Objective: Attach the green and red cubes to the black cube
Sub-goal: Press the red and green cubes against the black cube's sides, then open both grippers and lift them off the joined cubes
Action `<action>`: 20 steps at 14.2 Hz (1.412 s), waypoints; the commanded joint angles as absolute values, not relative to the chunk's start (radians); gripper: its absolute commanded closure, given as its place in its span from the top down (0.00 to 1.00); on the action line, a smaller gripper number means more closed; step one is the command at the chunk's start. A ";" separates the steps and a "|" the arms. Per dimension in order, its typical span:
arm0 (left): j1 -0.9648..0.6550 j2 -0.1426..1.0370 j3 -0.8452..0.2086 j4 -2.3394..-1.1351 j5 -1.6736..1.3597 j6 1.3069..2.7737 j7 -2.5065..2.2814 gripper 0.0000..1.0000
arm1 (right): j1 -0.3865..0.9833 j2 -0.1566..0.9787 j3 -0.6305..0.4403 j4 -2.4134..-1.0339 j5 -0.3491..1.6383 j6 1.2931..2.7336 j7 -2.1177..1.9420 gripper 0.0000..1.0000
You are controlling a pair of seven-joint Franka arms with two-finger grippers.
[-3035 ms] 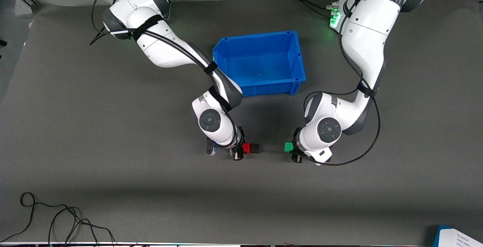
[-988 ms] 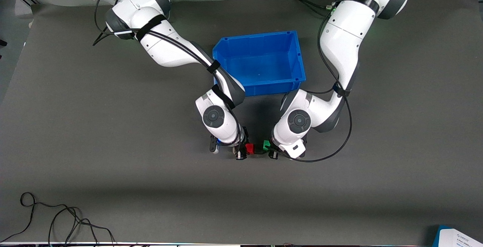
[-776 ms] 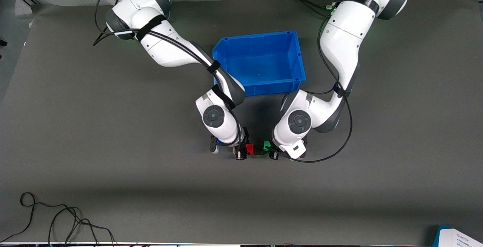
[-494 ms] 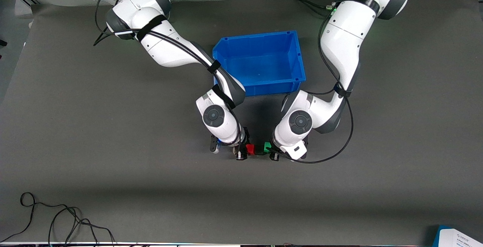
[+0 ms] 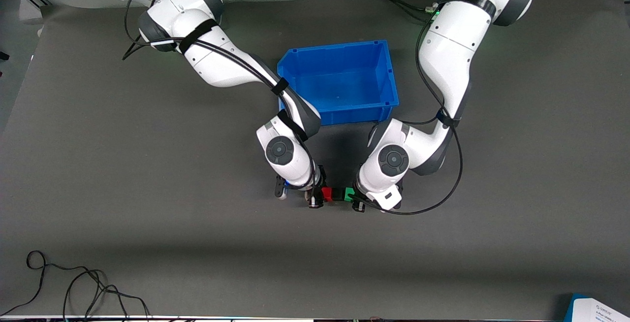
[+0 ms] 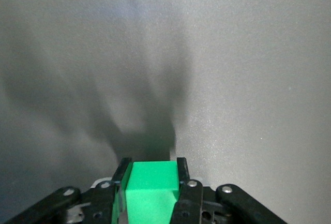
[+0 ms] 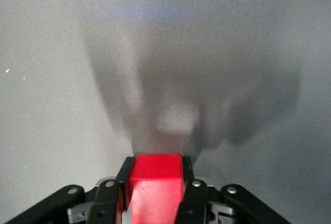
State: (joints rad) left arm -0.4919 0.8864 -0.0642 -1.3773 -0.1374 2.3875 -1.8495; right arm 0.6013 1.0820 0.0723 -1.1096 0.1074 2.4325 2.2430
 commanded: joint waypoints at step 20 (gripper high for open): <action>-0.282 0.697 -0.041 -1.249 0.057 2.013 -1.587 0.98 | 0.546 0.780 0.058 -1.226 -0.022 2.099 1.685 1.00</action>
State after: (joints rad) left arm -0.3169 0.7794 -0.0398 -1.2205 0.0414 2.0724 -1.6648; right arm 0.5832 0.8725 0.0574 -1.1429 -0.0203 2.1548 1.8708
